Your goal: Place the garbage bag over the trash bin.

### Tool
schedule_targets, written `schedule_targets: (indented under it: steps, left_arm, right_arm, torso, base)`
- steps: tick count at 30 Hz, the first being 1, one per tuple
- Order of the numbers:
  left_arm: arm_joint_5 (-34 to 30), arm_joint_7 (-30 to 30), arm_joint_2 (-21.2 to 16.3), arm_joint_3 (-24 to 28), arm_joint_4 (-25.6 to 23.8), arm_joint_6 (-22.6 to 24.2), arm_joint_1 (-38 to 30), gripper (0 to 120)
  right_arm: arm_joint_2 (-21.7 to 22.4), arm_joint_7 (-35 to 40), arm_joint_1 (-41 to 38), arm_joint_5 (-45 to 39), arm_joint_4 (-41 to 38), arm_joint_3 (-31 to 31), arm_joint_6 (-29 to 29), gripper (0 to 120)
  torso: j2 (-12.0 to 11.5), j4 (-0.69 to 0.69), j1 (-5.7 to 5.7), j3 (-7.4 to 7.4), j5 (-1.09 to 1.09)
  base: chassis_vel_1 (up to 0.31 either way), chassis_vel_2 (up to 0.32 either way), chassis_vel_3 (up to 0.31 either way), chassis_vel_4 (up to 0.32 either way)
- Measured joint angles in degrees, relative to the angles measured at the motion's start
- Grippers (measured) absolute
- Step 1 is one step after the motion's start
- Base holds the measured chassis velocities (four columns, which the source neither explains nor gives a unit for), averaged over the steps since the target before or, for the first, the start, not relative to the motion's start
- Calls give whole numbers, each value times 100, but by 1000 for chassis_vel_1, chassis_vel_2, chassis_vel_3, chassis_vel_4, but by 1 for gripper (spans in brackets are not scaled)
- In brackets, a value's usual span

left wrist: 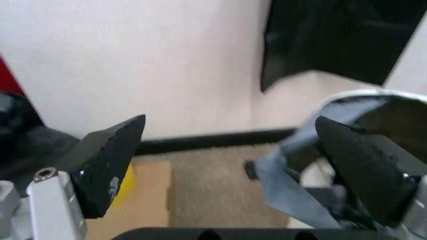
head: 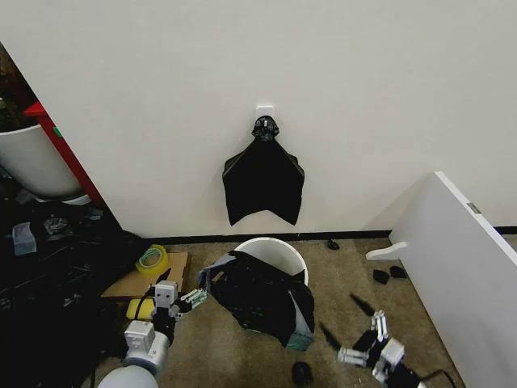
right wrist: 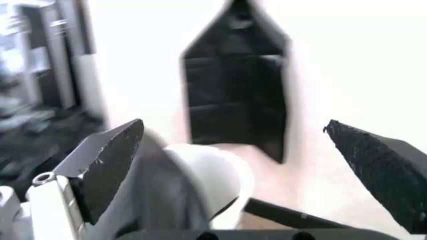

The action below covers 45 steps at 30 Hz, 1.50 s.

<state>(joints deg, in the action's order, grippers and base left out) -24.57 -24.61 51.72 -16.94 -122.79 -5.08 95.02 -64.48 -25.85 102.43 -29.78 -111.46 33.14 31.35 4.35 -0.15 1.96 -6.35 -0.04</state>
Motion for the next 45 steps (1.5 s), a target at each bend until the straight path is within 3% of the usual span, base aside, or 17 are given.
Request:
schedule_targets:
  steps: [1,4,6,8,9,10,13,14,18,20,22,24,25,29,32,34,45]
  left_arm:
    - [0,0,0,0,0,0,0,100]
    - [394,215,465,-314,101,-552,304,100]
    - [489,280,575,-390,142,-701,373,100]
    - [677,405,742,-544,250,-987,487,100]
    - [791,518,841,-694,325,-1204,594,100]
    - [791,518,841,-694,325,-1204,594,100]
    - [860,760,979,-963,344,-1571,844,100]
    - [860,760,979,-963,344,-1571,844,100]
    - [1130,918,1207,-1085,362,-1939,1100,100]
    - [1170,921,1232,-1084,374,-1963,1120,100]
    - [1264,927,1318,-1060,399,-2006,1181,100]
    - [1266,930,1333,-1053,399,-2006,1194,100]
    - [1254,943,1361,-1028,394,-2005,1241,100]
    - [1260,1010,1443,-1014,366,-2005,1308,100]
    - [1260,1014,1475,-1009,365,-2005,1327,100]
    - [1255,1016,1543,-957,366,-2005,1411,100]
    - [1329,1015,1673,-842,366,-2003,1508,100]
  right_arm:
    - [0,0,0,0,0,0,0,100]
    - [343,691,-353,-186,-387,-89,-1194,100]
    - [456,857,-497,-168,-465,-166,-1535,100]
    - [647,1274,-889,-113,-561,-360,-2177,100]
    - [818,1607,-1262,-120,-590,-558,-2826,100]
    - [818,1607,-1262,-120,-590,-558,-2826,100]
    - [1184,1895,-1989,-531,-525,-937,-3816,100]
    - [1184,1895,-1989,-531,-525,-937,-3816,100]
    - [1714,1566,-2963,-1247,-242,-1528,-4935,100]
    - [1754,1510,-3090,-1296,-189,-1625,-5036,100]
    - [1901,1220,-3940,-1431,192,-2260,-5450,100]
    - [1914,1129,-4108,-1429,296,-2403,-5507,100]
    - [1915,784,-4530,-1273,638,-2831,-5600,100]
    - [1800,305,-5257,-840,1180,-3512,-5579,100]
    - [1738,231,-5528,-769,1373,-3737,-5526,100]
    - [1550,129,-6171,-794,1954,-4157,-5344,100]
    - [1399,-551,-6971,-582,2960,-4926,-4907,99]
  torso:
    - [0,0,0,0,0]
    - [0,0,0,0,1]
    - [0,2,0,0,0]
    - [0,1,0,0,1]
    - [0,3,0,0,0]
    - [0,3,0,0,0]
    - [-2,3,0,0,2]
    - [-2,3,0,0,2]
    - [-1,0,0,0,0]
    - [-1,1,0,0,0]
    - [-1,2,1,-1,-1]
    - [-1,3,0,0,-1]
    - [-2,2,1,-1,1]
    - [-1,-1,0,0,0]
    - [-2,0,1,-1,3]
    - [-1,2,1,-1,-1]
    - [-1,0,1,0,0]
  base:
    - [0,0,0,0]
    - [0,0,0,0]
    - [0,0,0,0]
    - [0,0,0,0]
    - [0,0,0,0]
    - [0,0,0,0]
    - [0,0,0,0]
    - [0,0,0,0]
    - [0,0,0,0]
    - [0,0,0,0]
    - [0,0,0,0]
    - [0,0,0,0]
    - [0,0,0,0]
    - [0,0,0,0]
    - [0,0,0,0]
    - [0,0,0,0]
    - [0,0,0,0]
